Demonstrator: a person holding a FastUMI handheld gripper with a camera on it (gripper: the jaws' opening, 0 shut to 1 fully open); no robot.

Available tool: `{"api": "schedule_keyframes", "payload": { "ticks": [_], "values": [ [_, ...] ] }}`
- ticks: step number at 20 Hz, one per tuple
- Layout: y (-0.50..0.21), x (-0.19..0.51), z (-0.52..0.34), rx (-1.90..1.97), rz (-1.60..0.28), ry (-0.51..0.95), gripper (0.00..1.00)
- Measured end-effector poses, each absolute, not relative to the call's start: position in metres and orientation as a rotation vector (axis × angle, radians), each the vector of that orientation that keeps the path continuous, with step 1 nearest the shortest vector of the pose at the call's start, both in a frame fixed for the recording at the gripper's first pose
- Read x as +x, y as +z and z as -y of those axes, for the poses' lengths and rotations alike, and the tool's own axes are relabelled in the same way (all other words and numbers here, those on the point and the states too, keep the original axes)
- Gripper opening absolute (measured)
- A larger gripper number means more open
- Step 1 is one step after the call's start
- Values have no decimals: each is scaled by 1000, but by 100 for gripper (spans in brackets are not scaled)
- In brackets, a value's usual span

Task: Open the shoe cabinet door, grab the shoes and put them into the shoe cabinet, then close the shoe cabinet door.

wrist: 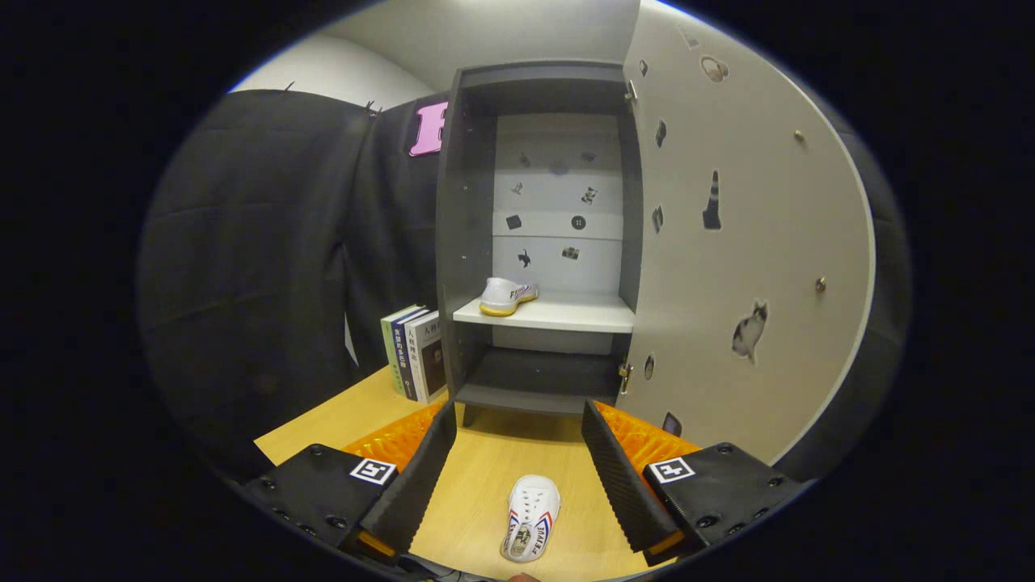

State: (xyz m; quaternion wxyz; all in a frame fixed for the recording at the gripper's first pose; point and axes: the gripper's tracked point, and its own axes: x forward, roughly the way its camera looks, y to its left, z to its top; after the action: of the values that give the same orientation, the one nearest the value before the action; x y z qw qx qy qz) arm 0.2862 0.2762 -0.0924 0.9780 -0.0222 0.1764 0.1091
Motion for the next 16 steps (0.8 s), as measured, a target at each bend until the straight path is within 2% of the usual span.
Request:
{"api": "schedule_keyframes", "payload": {
  "ticks": [8, 16],
  "values": [
    [-201, 308, -283, -80, -527, 222, 98],
    [-311, 297, -281, -64, -779, 232, 98]
  ]
}}
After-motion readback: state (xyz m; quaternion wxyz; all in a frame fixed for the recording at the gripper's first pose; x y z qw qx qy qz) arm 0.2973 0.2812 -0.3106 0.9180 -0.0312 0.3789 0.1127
